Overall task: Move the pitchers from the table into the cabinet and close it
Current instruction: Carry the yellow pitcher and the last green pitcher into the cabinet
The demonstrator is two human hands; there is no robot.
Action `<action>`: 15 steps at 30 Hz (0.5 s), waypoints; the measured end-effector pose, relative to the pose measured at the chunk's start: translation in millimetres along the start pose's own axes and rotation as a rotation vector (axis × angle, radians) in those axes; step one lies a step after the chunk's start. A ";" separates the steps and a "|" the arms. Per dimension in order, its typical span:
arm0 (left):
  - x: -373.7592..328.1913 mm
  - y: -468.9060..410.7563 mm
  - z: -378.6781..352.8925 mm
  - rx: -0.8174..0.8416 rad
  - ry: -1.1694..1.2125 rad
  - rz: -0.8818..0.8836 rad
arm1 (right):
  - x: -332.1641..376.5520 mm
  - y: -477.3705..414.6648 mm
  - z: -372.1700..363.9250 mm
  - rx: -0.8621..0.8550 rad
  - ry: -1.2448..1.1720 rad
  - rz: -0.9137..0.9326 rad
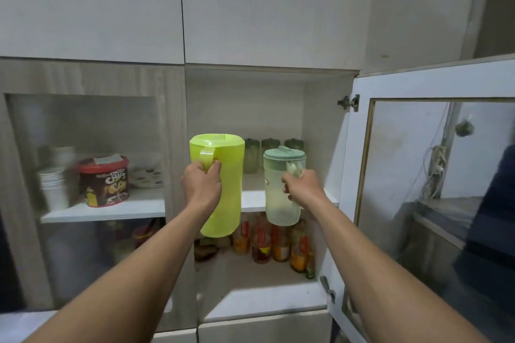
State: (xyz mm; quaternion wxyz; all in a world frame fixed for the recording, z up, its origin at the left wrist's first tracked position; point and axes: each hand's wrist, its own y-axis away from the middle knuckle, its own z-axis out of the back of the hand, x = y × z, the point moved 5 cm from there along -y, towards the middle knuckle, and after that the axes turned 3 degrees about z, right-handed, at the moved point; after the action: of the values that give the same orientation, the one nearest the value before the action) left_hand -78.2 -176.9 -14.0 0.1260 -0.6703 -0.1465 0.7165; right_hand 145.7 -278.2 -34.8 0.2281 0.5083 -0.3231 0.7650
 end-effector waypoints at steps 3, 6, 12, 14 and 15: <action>11.9 -22.1 -26.6 0.022 0.008 -0.001 | -12.3 -28.5 -4.9 -0.011 -0.028 -0.008; 26.2 -51.4 -55.8 0.028 0.023 -0.007 | -21.0 -65.2 -13.4 -0.024 -0.035 -0.016; 41.9 -120.3 -105.7 0.018 0.027 -0.029 | -26.6 -147.3 -37.5 -0.042 -0.053 -0.018; 48.3 -145.7 -124.8 0.037 0.047 -0.058 | -29.0 -172.2 -44.0 -0.059 -0.076 -0.010; 52.0 -157.4 -134.8 0.046 0.046 -0.069 | -30.7 -184.6 -47.4 -0.064 -0.088 -0.006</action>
State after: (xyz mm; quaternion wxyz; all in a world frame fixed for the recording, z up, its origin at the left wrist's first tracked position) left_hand 50.1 -6.1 -10.2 0.1695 -0.6778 -0.1502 0.6994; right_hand 252.6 -117.6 -27.7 0.2320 0.5347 -0.3554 0.7307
